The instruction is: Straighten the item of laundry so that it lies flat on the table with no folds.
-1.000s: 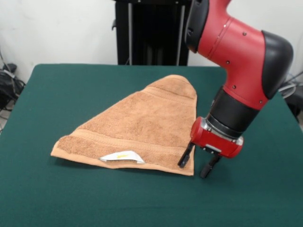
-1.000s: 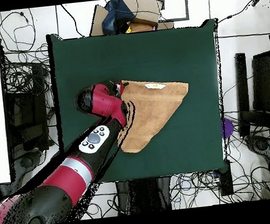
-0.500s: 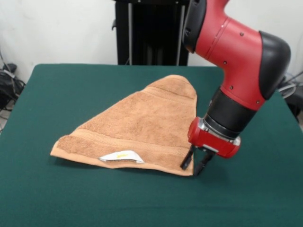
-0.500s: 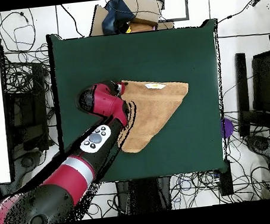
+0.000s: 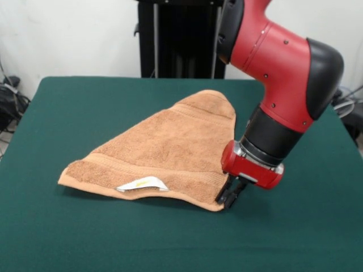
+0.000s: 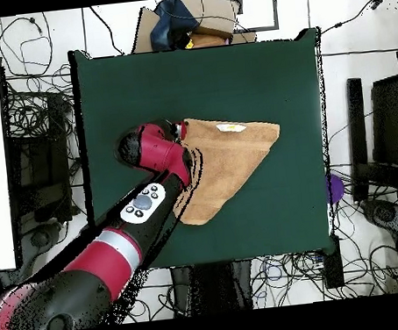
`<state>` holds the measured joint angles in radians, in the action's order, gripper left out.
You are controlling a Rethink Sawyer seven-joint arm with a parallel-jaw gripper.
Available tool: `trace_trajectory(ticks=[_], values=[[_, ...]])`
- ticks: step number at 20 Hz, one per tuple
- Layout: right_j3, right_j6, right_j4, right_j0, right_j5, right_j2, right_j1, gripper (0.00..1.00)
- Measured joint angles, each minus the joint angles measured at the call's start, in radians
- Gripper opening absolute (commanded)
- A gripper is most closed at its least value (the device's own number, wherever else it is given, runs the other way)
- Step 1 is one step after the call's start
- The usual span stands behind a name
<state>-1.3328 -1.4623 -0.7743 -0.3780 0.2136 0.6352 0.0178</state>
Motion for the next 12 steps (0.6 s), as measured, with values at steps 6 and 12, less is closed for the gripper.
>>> trace_trajectory(ticks=[6, 12], values=[[0.0, 0.0, 0.007, 0.0, 0.0, 0.0, 0.0, 0.0], [0.0, 0.0, 0.007, 0.0, 0.0, 0.0, -0.002, 0.0]])
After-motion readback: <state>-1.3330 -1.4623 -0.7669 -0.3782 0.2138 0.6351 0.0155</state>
